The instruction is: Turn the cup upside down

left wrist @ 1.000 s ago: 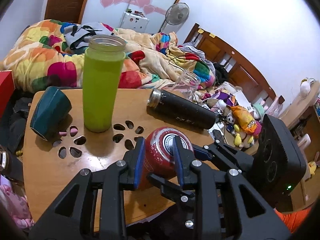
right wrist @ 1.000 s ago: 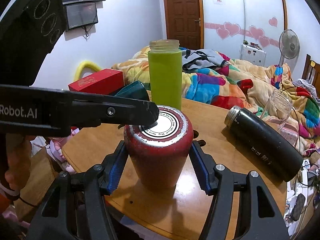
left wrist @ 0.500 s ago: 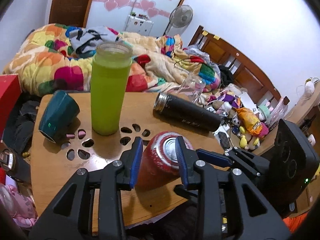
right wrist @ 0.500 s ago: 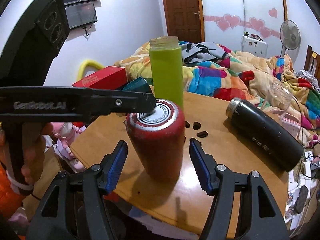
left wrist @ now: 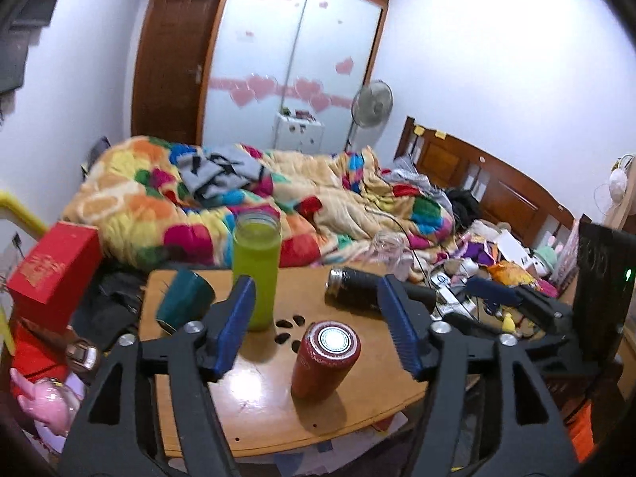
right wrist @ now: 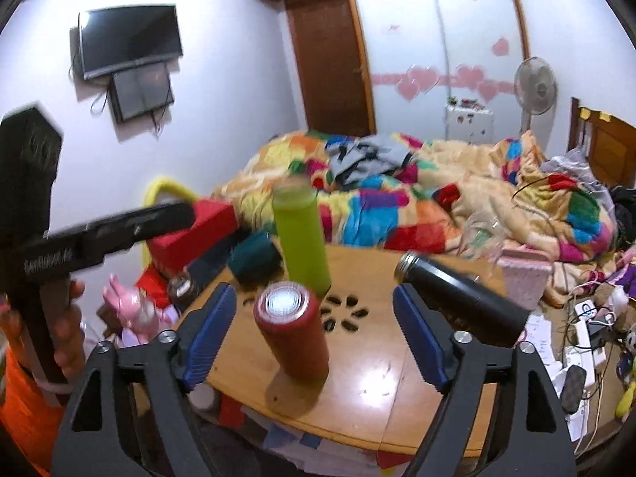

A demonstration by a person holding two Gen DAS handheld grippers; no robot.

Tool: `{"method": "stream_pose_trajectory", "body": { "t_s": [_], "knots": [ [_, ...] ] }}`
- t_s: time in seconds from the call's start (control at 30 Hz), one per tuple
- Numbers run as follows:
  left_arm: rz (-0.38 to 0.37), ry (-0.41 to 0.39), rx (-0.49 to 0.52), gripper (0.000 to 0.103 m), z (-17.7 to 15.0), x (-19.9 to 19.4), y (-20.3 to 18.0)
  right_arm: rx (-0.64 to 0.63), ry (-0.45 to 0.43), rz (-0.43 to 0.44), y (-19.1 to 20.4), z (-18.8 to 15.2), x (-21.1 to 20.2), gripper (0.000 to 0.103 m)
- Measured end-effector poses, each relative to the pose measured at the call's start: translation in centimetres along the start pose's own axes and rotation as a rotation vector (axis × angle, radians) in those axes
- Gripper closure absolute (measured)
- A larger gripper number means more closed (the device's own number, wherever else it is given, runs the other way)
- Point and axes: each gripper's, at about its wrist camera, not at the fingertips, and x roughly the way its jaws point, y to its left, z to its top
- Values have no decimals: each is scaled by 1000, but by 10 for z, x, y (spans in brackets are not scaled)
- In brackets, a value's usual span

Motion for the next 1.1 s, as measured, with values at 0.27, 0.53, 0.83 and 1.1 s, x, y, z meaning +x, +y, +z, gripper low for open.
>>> {"method": "stream_pose_trajectory", "body": {
  "t_s": [0.27, 0.53, 0.83, 1.1],
  "knots": [
    [86, -114, 42, 5, 3, -36, -21, 44, -109, -42, -1, 21, -38, 2],
    [148, -167, 103, 1, -1, -48, -39, 61, -154, -80, -2, 25, -57, 0],
    [142, -157, 106, 1, -5, -43, -44, 42, -162, -124, -2, 23, -60, 0],
    [141, -157, 106, 1, -5, -41, -45, 41, -164, -122, -1, 23, -59, 0]
  ]
}}
